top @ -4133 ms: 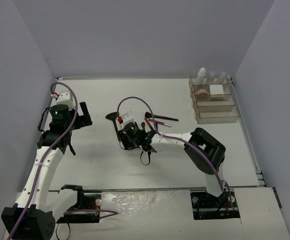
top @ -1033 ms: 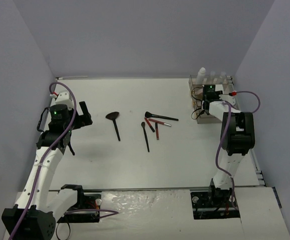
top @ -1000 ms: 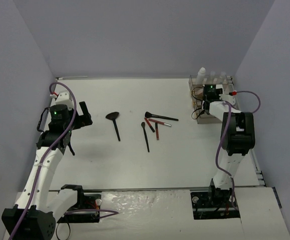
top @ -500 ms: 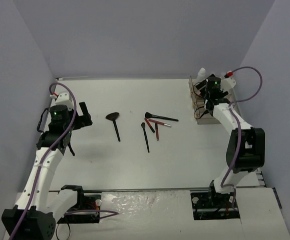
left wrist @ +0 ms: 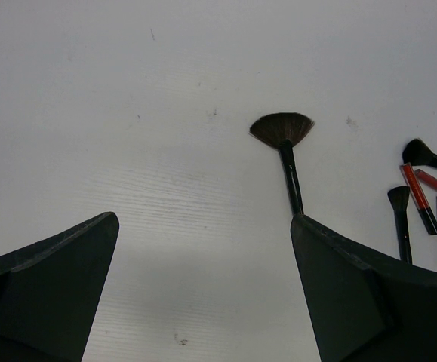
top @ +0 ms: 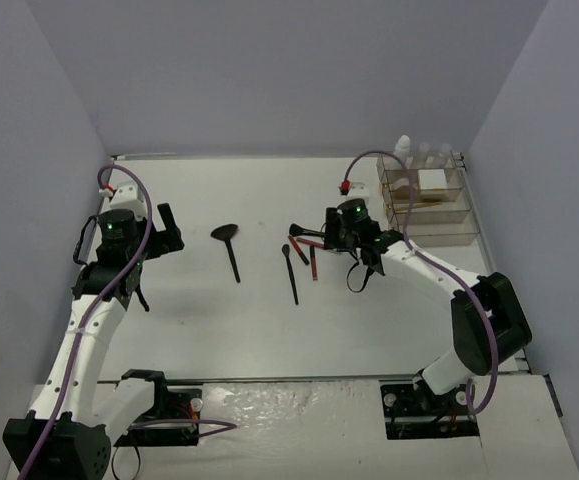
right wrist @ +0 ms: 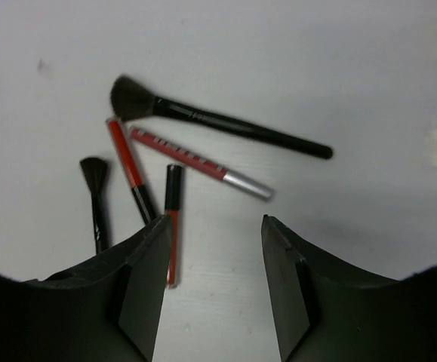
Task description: Organize the makeup
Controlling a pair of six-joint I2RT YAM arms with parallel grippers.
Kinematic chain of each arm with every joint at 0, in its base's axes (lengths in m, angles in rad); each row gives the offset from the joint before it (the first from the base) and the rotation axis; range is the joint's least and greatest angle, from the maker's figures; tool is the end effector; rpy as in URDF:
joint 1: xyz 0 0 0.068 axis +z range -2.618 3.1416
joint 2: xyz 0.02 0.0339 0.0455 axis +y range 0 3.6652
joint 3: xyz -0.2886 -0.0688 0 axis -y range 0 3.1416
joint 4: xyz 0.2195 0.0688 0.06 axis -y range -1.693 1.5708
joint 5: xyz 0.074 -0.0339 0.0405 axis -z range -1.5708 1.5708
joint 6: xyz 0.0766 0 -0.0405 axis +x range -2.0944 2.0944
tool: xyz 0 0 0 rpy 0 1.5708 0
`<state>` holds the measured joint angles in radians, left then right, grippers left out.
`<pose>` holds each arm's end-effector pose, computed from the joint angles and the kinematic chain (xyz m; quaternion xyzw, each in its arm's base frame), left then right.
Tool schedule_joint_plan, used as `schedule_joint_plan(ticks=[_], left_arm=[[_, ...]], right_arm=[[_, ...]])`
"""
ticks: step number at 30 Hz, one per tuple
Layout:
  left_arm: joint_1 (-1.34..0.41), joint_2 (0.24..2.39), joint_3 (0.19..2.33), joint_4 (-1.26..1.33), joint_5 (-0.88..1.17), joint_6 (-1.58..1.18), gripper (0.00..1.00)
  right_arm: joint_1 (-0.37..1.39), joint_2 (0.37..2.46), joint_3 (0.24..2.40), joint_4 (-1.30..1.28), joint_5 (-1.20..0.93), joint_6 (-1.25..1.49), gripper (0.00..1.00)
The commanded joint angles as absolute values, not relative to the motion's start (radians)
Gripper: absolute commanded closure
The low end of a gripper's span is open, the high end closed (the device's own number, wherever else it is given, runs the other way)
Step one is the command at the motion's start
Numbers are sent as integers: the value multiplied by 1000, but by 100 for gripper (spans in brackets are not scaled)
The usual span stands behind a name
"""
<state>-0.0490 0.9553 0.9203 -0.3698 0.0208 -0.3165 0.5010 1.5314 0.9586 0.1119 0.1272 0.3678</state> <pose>0.2129 -0.0120 0.3421 -0.1056 0.8281 -0.1086 0.5398 0.3204 0.1644 0.2666 -0.0230 0.8486 0.1723 0.4997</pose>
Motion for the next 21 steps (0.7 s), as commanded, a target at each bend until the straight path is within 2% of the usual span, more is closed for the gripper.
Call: schedule_joint_plan(ticks=[1, 14, 21], left_arm=[[-40, 961, 950, -328, 9, -304, 3], [-40, 968, 956, -336, 9, -302, 3], [-41, 971, 954, -331, 21, -310, 3]], right_arm=[[592, 1542, 950, 121, 197, 330, 54], [687, 1710, 961, 130, 248, 367, 55], [712, 1757, 963, 148, 246, 378, 60]])
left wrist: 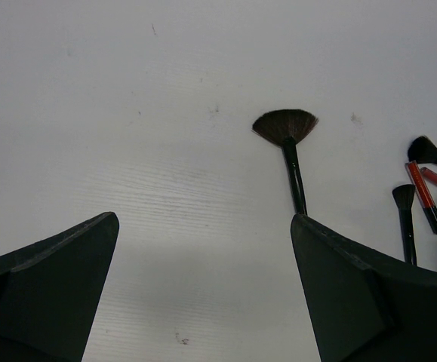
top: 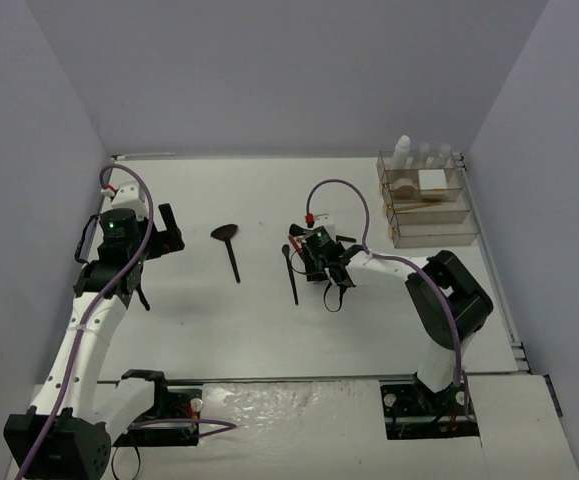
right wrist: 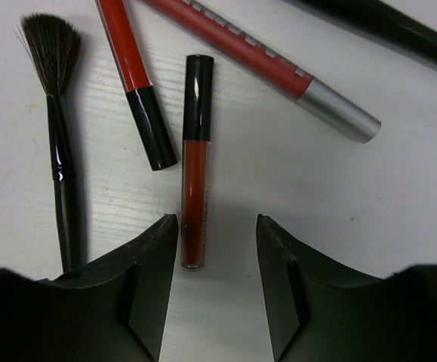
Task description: Organize the makeup
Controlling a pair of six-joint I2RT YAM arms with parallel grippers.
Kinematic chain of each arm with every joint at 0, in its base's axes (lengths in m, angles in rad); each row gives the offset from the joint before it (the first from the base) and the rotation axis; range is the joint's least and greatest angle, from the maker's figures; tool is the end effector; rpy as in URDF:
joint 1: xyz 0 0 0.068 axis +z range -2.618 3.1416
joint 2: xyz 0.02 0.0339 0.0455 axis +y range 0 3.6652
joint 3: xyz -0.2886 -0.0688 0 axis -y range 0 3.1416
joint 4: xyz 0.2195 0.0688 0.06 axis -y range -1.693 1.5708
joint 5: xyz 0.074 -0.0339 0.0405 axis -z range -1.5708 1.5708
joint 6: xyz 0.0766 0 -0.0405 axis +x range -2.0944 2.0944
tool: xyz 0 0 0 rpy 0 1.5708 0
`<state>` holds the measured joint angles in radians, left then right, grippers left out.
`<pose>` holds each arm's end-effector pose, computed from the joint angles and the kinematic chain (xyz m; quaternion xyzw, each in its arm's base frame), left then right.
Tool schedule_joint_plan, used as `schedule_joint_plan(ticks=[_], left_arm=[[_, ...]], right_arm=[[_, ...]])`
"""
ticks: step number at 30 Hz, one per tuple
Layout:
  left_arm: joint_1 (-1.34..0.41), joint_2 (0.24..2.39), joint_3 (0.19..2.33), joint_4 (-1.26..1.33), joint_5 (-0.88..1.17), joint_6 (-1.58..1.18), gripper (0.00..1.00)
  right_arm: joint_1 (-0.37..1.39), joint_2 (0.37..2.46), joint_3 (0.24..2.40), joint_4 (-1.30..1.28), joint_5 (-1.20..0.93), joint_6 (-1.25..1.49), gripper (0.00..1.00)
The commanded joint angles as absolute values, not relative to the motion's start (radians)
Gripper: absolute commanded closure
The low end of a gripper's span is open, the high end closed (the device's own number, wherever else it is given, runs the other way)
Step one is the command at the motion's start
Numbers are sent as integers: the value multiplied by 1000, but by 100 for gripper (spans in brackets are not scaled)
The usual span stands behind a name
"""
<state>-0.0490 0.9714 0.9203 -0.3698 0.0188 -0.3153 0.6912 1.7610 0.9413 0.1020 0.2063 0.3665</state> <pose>0.2166 -0.0121 0.3390 -0.1063 0.8324 -0.1063 0.5333 0.3031 0.2304 0.1794 -0.1043 0.9005 0.1267 0.4026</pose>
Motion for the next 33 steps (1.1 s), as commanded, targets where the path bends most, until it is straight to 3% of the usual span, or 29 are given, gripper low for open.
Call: schedule_joint_plan(ticks=[1, 5, 11, 18, 22, 27, 30, 33], left_arm=[[-41, 972, 954, -332, 21, -310, 3], [-41, 966, 950, -331, 15, -309, 3], [-41, 968, 950, -331, 17, -308, 3], [-41, 974, 954, -333, 23, -313, 3], [-41, 970, 953, -330, 32, -314, 3], [-41, 966, 953, -330, 33, -316, 3], [-41, 968, 950, -328, 34, -320, 3], [-41, 968, 950, -329, 37, -319, 3]], right_arm=[[715, 1760, 963, 150, 248, 381, 61], [725, 1775, 957, 154, 283, 389, 68], [733, 1714, 920, 125, 318, 394, 99], [765, 1313, 890, -14, 331, 397, 100], [668, 1153, 901, -51, 427, 422, 100], [363, 1156, 967, -26, 460, 461, 100], [170, 1253, 1021, 19, 323, 543, 100], [53, 1356, 1081, 54, 315, 659, 100]])
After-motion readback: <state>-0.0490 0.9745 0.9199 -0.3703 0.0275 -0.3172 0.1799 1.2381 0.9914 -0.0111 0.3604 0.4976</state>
